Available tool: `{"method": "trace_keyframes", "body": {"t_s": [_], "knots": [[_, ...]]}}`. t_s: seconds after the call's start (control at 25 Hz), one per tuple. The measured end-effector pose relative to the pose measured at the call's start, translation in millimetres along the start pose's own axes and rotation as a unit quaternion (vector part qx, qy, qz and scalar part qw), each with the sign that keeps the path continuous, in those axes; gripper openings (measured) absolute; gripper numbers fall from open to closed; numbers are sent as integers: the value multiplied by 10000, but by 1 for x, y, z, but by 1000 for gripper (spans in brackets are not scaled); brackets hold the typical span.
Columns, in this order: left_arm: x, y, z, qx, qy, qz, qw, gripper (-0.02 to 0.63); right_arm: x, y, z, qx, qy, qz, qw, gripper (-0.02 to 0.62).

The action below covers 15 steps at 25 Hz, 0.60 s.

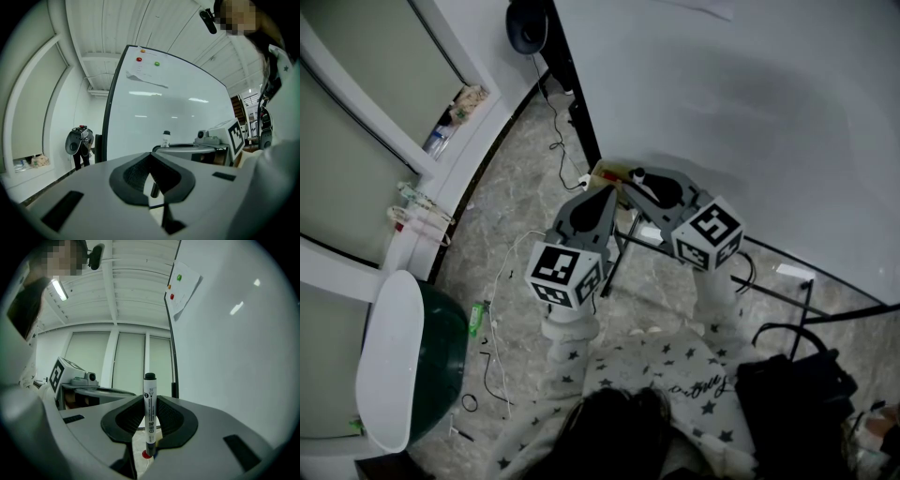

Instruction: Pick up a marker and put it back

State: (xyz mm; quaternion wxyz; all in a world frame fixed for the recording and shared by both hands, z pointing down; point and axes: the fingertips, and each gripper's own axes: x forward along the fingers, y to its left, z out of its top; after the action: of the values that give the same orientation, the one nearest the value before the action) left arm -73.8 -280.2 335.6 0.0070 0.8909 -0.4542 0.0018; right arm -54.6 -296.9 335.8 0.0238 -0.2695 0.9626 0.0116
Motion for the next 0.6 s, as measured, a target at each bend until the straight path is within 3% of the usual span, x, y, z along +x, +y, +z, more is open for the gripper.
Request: {"method": "trace_keyframes", "body": {"t_s": [0.32, 0.6], "knots": [[2, 10, -6, -2, -189, 189, 9996, 2, 6, -12, 6, -178, -374, -333, 9986, 83], [8, 22, -34, -60, -154, 434, 9989, 2, 15, -26, -36, -47, -245, -616, 9978, 83]]}}
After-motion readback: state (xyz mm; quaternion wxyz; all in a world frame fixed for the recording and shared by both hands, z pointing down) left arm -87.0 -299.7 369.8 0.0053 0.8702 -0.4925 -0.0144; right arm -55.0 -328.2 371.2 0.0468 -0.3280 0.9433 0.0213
